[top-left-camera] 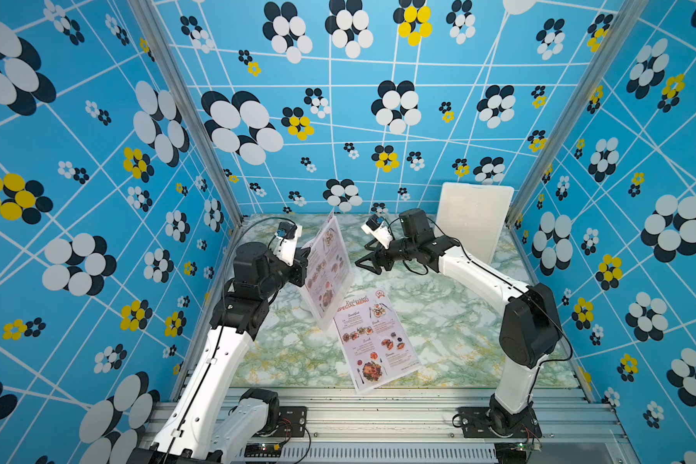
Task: Insert the menus into the narrow rack
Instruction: Insert the menu into the narrow rack.
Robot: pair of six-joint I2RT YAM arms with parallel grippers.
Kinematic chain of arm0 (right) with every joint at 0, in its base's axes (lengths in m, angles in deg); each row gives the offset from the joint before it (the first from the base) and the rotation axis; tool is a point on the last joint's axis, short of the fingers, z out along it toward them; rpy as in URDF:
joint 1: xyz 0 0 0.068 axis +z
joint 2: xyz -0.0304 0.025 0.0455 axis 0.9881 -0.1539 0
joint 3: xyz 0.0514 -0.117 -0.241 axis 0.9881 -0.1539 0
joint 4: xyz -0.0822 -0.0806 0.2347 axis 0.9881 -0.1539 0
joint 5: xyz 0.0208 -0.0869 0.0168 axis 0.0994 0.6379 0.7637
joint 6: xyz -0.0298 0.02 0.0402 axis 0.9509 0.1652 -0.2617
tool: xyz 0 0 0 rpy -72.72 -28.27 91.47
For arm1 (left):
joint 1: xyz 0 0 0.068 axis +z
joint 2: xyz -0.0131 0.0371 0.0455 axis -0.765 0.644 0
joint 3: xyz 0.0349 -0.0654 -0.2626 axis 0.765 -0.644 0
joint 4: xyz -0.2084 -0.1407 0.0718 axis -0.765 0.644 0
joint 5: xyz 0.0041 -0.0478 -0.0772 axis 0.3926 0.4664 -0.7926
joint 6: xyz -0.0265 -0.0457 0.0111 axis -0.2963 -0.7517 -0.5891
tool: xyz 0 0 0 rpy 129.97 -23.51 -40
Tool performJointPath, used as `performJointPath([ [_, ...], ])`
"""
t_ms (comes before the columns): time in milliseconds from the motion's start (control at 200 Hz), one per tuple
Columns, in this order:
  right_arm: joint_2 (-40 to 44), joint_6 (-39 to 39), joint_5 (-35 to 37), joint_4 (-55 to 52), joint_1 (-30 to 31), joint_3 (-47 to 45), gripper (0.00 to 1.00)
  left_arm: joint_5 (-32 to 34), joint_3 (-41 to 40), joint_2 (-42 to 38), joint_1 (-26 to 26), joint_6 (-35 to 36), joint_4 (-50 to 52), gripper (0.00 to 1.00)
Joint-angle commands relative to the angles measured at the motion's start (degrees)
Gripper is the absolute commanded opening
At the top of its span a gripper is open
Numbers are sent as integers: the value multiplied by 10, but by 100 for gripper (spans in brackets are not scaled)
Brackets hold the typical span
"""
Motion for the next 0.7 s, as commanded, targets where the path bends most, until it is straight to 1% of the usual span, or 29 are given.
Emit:
performJointPath([
  [0,20,1,84,-45,19,49,84,20,0,-6,-5,3,17,36],
  [25,24,-1,111,-51,24,59,85,25,6,-7,-4,5,19,49],
  [40,26,-3,126,-56,28,65,85,28,10,-8,-5,7,21,55],
  [70,30,-6,150,-66,33,80,85,30,16,-10,-3,9,22,75],
  [105,33,-10,172,-75,39,97,85,34,24,-14,-4,11,22,96],
  [120,35,-14,179,-78,41,105,85,37,27,-15,-4,12,23,100],
  [165,37,-30,199,-83,47,129,84,47,38,-19,-3,13,26,99],
  [215,37,-45,204,-90,53,157,84,61,48,-25,-3,14,29,99],
  [270,27,-62,224,-94,62,193,83,89,52,-38,-3,11,26,99],
  [350,-3,-74,250,-117,79,264,82,140,44,-67,8,-15,4,99],
  [400,-32,-73,274,-135,93,316,81,162,36,-87,28,-45,-8,99],
  [540,-136,-56,302,-205,129,493,82,155,34,-100,92,-106,13,99],
  [695,-233,-40,321,-230,161,633,84,149,6,-119,112,-118,25,99],
])
